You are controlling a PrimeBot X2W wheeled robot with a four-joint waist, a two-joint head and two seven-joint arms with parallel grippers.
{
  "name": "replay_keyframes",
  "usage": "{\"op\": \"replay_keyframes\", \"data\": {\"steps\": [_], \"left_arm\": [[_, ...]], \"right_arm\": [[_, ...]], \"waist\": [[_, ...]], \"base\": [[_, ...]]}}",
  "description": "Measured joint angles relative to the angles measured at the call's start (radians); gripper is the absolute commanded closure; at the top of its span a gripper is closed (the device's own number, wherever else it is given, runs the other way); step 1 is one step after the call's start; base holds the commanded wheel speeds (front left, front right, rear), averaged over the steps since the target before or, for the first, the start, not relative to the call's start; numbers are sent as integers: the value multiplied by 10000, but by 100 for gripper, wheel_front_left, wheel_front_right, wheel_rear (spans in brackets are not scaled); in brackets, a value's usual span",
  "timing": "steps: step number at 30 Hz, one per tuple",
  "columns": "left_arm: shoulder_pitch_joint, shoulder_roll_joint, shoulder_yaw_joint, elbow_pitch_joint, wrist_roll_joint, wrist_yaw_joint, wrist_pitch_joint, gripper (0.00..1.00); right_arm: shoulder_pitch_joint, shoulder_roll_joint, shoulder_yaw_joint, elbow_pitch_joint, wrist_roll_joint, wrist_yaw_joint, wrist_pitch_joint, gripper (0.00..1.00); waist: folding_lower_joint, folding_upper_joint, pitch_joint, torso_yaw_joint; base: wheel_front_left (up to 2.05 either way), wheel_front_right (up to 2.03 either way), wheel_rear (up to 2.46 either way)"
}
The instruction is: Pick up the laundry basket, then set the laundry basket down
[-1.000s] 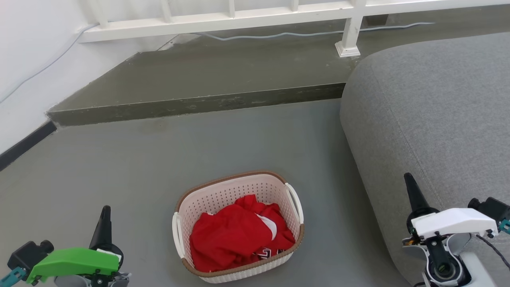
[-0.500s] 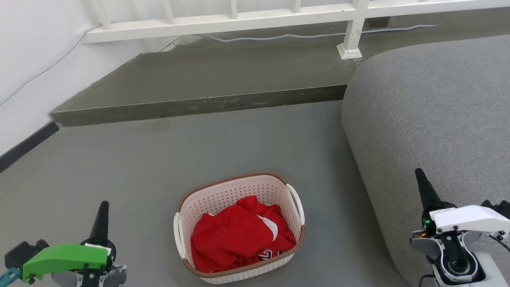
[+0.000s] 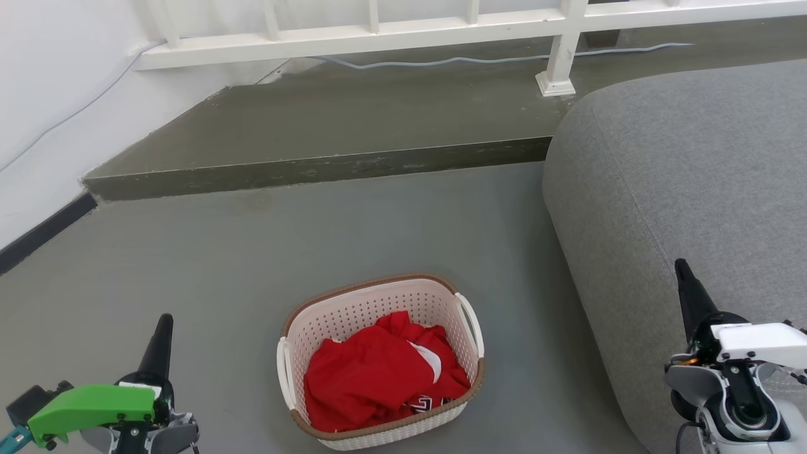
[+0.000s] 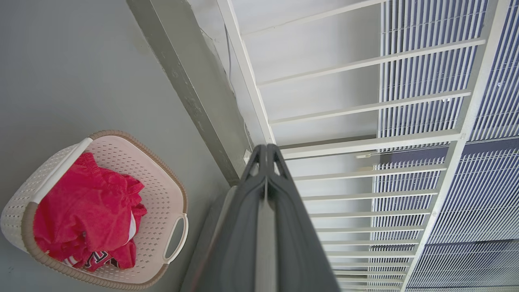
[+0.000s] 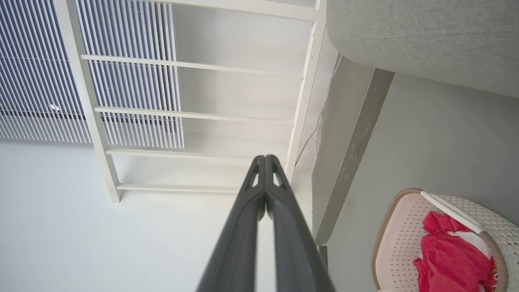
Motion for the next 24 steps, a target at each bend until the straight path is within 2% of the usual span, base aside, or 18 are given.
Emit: {"op": "replay_keyframes", "data": {"steps": [13,24], "left_arm": [[-266,0,188,113,-1611,-63,428,100],[-276,0,188,115,-1615,-65,428,100]], "right_arm": [[-102,2,-504,12,1624,174,382,100],[-105,2,-518,38,1624,174,393,100]], "waist": [[0,0,-46,49],[0,0,-46,49]], "base": [[0,0,0],[0,0,0]]}}
